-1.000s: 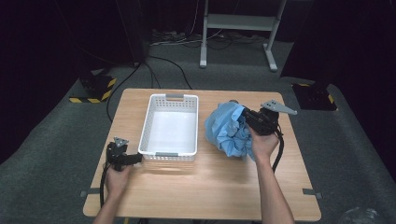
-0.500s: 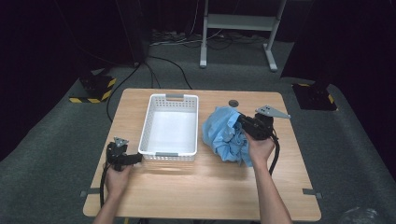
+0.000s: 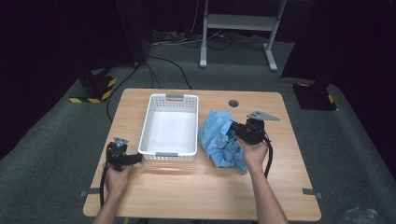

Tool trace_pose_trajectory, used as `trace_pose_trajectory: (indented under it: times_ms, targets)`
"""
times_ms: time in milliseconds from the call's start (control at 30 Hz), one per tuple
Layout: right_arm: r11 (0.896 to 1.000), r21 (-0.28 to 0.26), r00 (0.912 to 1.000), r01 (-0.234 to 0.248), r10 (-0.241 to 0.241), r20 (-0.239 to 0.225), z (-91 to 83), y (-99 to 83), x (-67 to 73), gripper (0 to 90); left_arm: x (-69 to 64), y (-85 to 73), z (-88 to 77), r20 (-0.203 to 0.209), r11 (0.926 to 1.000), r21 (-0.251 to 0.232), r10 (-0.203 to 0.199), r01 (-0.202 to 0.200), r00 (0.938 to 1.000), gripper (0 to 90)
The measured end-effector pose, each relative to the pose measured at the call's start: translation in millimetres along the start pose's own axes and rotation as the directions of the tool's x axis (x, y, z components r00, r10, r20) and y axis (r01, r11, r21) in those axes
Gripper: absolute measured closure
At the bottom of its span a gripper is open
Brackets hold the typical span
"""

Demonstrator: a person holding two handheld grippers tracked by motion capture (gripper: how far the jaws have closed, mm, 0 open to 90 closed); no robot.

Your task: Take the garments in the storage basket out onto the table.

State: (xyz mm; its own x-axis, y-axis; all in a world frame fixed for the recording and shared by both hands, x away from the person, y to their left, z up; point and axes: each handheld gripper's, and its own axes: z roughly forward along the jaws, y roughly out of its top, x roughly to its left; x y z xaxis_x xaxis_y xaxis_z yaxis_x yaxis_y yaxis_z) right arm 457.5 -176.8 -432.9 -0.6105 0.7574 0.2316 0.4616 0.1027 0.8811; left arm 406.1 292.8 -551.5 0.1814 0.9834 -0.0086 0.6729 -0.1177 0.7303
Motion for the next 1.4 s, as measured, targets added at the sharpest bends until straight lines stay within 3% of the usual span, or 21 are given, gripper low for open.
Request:
trace_pose_trajectory:
  times_ms: [433,833,1067,1400]
  targets:
    - [0.999,0.040,0.9998,-0.014,0.015,-0.013,1.4,-13.0,-4.1,80.4,0.0,0.0,0.0,0.000,1.0000,0.000,0.000,0.000,1.0000,8.4]
    - [0.994,0.107,0.9997,0.020,-0.021,0.013,5.6,-16.8,-0.3,44.8,0.0,0.0,0.0,0.000,1.0000,0.000,0.000,0.000,1.0000,8.3]
    - [0.993,0.111,0.9982,0.033,-0.038,0.046,2.5,-18.9,1.6,34.3,0.0,0.0,0.0,0.000,1.0000,0.000,0.000,0.000,1.0000,8.4]
    - [0.996,0.086,0.9989,0.028,-0.031,0.035,-7.5,-21.0,-0.5,32.4,-0.1,0.0,0.0,0.000,1.0000,0.000,0.001,-0.001,1.0000,8.3]
